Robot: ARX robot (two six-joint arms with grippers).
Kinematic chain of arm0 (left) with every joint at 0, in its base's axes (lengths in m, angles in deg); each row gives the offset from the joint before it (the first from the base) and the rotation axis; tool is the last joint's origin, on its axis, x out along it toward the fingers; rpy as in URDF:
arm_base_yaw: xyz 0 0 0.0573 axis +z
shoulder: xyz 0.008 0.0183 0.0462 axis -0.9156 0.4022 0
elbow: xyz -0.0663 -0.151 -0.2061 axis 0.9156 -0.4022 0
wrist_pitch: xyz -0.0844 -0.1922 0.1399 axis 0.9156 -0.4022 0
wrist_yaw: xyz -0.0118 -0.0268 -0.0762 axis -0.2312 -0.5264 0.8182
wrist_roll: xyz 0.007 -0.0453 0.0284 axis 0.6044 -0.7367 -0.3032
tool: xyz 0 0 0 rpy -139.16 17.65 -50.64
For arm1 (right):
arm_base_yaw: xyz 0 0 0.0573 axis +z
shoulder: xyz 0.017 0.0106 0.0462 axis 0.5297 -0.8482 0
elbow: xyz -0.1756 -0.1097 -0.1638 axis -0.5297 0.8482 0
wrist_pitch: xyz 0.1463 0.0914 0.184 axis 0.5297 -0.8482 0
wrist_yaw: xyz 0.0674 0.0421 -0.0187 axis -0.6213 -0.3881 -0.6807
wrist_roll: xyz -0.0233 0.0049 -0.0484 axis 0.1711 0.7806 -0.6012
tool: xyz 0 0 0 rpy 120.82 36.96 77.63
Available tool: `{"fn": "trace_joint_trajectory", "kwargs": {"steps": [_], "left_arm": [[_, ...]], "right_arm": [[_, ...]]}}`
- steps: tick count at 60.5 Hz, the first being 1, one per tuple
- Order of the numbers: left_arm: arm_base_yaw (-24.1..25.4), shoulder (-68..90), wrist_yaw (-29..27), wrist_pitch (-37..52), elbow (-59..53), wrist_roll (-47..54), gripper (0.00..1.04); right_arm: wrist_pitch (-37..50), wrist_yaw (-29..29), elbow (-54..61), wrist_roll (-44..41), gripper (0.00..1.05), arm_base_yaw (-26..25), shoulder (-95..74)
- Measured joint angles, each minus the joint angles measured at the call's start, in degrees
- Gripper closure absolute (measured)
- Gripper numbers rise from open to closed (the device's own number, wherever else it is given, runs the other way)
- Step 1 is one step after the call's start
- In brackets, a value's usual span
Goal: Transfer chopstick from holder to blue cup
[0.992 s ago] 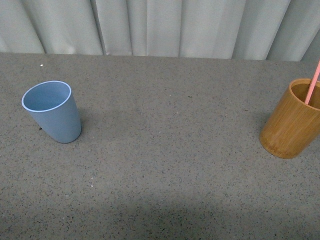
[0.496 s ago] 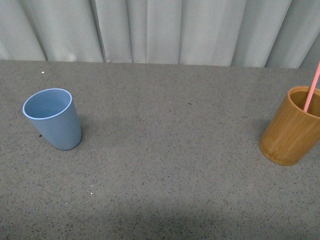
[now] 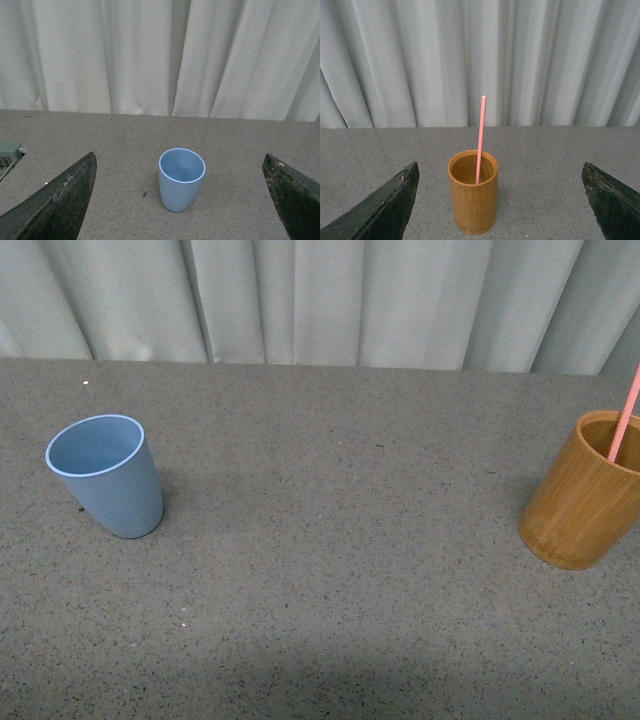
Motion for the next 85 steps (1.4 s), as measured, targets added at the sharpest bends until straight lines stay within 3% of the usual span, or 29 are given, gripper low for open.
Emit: {"fn": "trace_joint_trajectory", "kwargs": {"steps": [2,3,8,15,35,57,85], "left_arm": [[1.1,1.1,3.0,-2.4,0.7,-1.1,0.07],[2.5,2.5,8.1,-5.6,1.9,-2.7,0.07],[7.5,9.6,20.9,-15.1,4.9,-7.2,0.07],[8.2,14.6,24.2,-16.6,5.7,-11.1,0.07],[-0.2,34.1,14.8,-6.5,10.5,-24.0,0.07],[-9.8,54.8,5.5,4.3,16.0,-27.6,0.07],[-9.2,72.5,1.6,8.1,23.6,-32.9,0.07]], "right_arm": [[0.0,0.0,0.0,0.0,0.09,0.0,0.0],[0.0,0.0,0.0,0.0,0.09,0.0,0.0],[0.0,-0.2,0.0,0.0,0.09,0.0,0.0],[0.0,0.0,0.0,0.0,0.09,0.0,0.0],[0.0,0.0,0.0,0.0,0.09,0.0,0.0],[0.0,0.0,0.0,0.0,0.09,0.0,0.0],[0.0,0.0,0.0,0.0,0.09,0.0,0.0]]}}
